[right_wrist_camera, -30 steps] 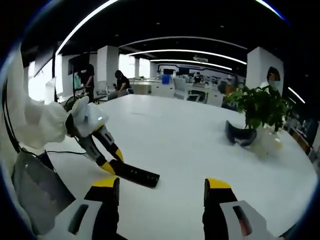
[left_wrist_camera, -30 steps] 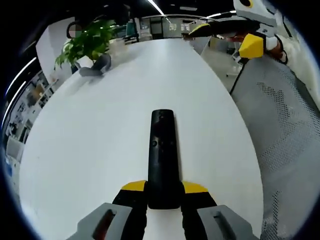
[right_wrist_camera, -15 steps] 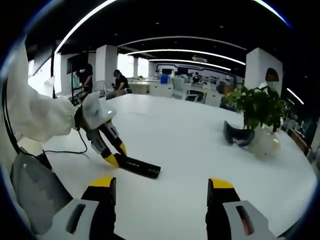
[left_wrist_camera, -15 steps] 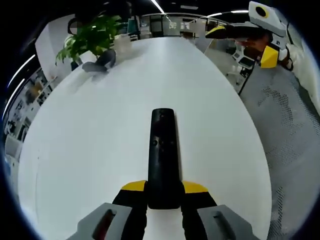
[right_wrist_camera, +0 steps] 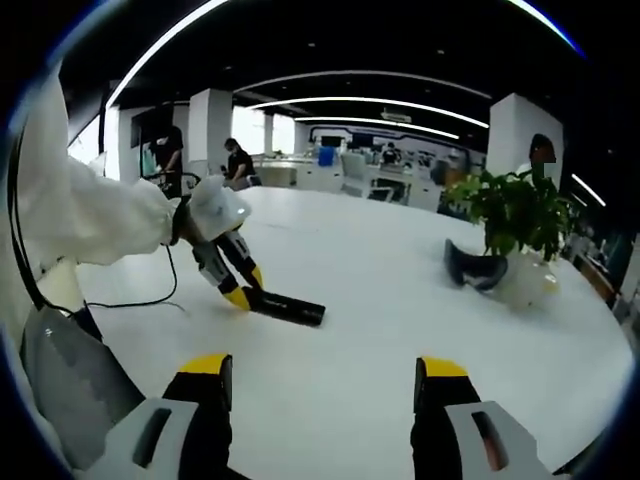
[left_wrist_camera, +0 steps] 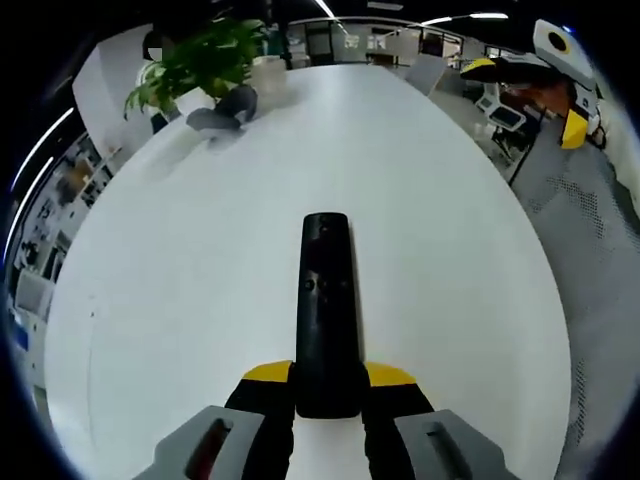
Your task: Press the specified remote control buttons in sequence, fully releasing each button before pressing the next.
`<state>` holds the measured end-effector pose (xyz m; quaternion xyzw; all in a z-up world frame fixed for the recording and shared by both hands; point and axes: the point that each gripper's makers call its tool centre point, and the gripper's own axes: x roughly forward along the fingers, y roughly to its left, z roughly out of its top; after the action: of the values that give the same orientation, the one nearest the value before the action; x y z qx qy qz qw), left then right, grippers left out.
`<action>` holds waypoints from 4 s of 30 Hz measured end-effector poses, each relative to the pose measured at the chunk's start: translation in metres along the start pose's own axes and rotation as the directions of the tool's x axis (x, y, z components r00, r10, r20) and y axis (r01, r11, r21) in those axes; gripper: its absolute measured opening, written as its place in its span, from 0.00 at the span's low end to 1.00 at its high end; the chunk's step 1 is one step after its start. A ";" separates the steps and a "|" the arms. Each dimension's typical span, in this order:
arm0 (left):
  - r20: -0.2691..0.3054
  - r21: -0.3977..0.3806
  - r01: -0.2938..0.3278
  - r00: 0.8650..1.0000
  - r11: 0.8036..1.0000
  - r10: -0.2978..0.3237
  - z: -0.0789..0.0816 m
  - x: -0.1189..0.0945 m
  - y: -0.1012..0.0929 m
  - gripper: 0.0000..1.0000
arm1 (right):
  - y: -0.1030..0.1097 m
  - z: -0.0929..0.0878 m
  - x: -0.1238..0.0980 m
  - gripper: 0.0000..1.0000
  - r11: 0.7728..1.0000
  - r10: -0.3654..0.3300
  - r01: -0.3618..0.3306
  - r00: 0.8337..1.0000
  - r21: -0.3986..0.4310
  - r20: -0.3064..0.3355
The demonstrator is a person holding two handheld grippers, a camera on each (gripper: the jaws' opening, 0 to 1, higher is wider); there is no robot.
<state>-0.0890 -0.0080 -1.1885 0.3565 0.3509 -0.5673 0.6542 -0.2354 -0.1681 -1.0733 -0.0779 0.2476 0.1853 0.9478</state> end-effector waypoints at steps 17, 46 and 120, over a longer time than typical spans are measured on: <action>-0.023 -0.007 -0.026 0.999 1.000 0.026 0.005 0.005 0.061 0.24 | -0.003 -0.007 0.004 0.71 1.000 -0.005 0.005 0.999 0.006 -0.044; -0.035 0.001 -0.026 0.999 1.000 0.026 0.013 0.016 0.128 0.24 | -0.005 -0.012 0.006 0.71 1.000 -0.006 0.006 0.997 0.010 -0.075; 0.213 -0.645 -0.324 0.793 0.692 0.570 0.006 -0.107 -0.091 1.00 | -0.011 0.003 -0.005 0.76 0.999 -0.041 0.040 0.999 0.033 0.026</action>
<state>-0.1911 0.0301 -1.0996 0.0937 0.2653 -0.3116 0.9076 -0.2339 -0.1786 -1.0677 -0.0651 0.2360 0.1631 0.9558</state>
